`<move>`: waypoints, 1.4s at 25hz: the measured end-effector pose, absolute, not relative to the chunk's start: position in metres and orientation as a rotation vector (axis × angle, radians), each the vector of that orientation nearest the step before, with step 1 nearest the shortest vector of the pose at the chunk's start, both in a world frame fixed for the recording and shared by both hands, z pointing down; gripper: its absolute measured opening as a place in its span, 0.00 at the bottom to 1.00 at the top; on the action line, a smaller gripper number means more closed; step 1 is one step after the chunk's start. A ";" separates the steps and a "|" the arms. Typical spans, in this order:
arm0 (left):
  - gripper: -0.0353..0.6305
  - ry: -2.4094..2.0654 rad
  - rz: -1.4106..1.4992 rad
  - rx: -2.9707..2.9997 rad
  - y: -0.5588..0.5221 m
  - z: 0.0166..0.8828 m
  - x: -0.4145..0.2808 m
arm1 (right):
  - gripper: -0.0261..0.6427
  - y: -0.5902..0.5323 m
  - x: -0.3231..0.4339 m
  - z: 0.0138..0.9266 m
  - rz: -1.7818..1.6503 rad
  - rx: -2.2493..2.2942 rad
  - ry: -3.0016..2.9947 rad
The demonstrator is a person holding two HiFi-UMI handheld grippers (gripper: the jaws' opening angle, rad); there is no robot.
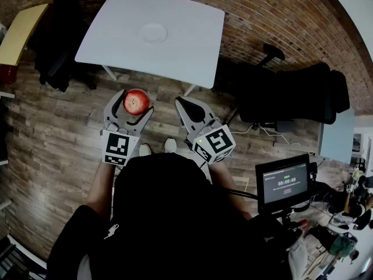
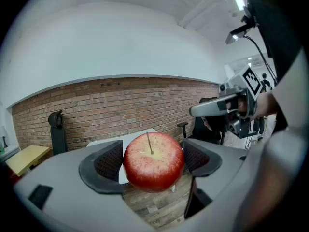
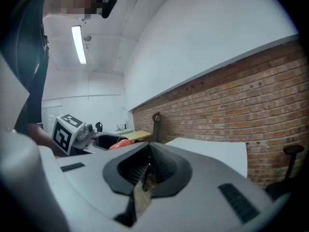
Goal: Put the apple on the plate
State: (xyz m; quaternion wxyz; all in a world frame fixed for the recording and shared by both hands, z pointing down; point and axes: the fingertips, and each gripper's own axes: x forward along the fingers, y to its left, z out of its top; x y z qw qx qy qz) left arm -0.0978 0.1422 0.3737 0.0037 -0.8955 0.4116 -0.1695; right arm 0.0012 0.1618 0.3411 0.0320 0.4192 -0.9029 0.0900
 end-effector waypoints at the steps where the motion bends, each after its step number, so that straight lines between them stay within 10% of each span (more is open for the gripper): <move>1: 0.64 1.291 -0.530 -2.806 0.143 0.374 -0.097 | 0.04 0.162 0.002 0.342 0.280 1.292 -2.781; 35: 0.64 1.320 -0.604 -2.805 0.145 0.383 -0.043 | 0.04 0.164 0.065 0.357 0.420 1.262 -2.820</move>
